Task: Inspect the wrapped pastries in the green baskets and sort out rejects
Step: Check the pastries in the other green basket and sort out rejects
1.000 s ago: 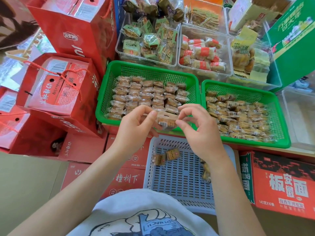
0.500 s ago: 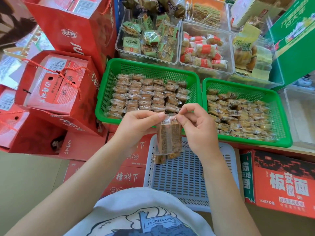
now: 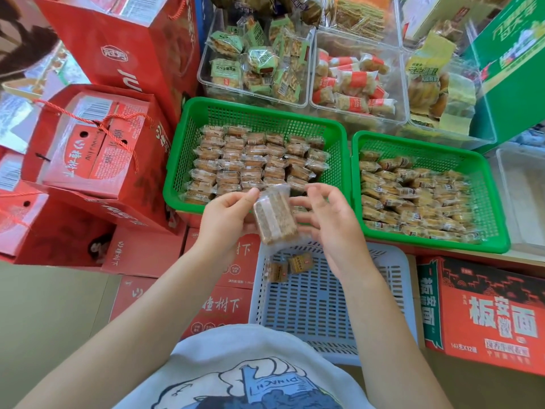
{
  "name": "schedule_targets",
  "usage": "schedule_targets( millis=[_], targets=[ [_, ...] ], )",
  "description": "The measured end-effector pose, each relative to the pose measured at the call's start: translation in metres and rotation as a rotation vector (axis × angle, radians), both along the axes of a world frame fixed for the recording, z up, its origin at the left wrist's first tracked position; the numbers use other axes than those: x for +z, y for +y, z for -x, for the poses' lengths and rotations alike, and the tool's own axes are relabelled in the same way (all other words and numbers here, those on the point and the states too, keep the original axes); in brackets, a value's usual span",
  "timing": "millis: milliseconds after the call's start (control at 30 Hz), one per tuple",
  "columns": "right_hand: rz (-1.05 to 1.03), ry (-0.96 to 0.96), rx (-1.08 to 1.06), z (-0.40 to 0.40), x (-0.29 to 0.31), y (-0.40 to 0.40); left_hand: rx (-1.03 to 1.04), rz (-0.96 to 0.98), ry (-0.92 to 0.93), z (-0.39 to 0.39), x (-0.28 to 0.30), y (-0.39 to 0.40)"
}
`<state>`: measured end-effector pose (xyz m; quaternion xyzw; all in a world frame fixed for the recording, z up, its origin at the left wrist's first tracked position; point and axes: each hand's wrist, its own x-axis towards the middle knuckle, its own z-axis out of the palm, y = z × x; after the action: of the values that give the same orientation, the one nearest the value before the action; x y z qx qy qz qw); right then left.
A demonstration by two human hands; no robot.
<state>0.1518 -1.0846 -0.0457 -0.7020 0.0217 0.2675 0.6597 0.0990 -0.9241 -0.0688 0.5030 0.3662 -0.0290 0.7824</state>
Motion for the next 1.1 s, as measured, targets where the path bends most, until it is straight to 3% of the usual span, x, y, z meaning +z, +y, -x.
schedule_targets(
  millis=[100, 233, 433, 533, 600, 667, 700, 767, 833, 900, 967, 1100],
  targets=[
    [0.095, -0.071, 0.148, 0.001, -0.007, -0.005, 0.111, 0.091, 0.089, -0.003, -0.014, 0.004],
    [0.108, -0.161, 0.049, -0.003, -0.018, -0.006, 0.144, 0.252, 0.167, -0.008, -0.027, 0.006],
    [0.183, -0.239, 0.097, -0.023, -0.024, -0.009, -0.147, 0.5, 0.126, -0.015, -0.033, 0.01],
    [0.198, -0.099, 0.049, -0.036, -0.039, -0.01, -0.09, 0.489, 0.026, -0.024, -0.044, 0.014],
    [0.224, 0.056, 0.139, -0.046, -0.051, -0.008, -0.058, 0.453, -0.011, -0.032, -0.049, 0.015],
    [0.29, 0.053, 0.224, -0.054, -0.062, -0.003, -0.092, 0.411, -0.037, -0.041, -0.056, 0.015],
    [0.321, 0.006, 0.224, -0.058, -0.066, 0.0, -0.127, 0.322, -0.025, -0.045, -0.06, 0.015],
    [0.434, -0.104, 0.184, -0.071, -0.072, 0.004, -0.286, -0.154, 0.046, -0.056, -0.074, 0.021],
    [0.541, -0.16, 0.136, -0.088, -0.079, 0.003, -0.628, -0.82, 0.03, -0.062, -0.095, 0.031],
    [0.549, -0.139, 0.145, -0.101, -0.088, -0.001, -1.027, -1.226, -0.068, -0.064, -0.113, 0.041],
    [0.535, -0.113, 0.216, -0.107, -0.097, -0.001, -1.261, -1.336, -0.058, -0.061, -0.128, 0.049],
    [0.7, -0.24, 0.473, -0.105, -0.114, 0.004, -1.336, -1.393, 0.006, -0.058, -0.142, 0.063]
  ],
)
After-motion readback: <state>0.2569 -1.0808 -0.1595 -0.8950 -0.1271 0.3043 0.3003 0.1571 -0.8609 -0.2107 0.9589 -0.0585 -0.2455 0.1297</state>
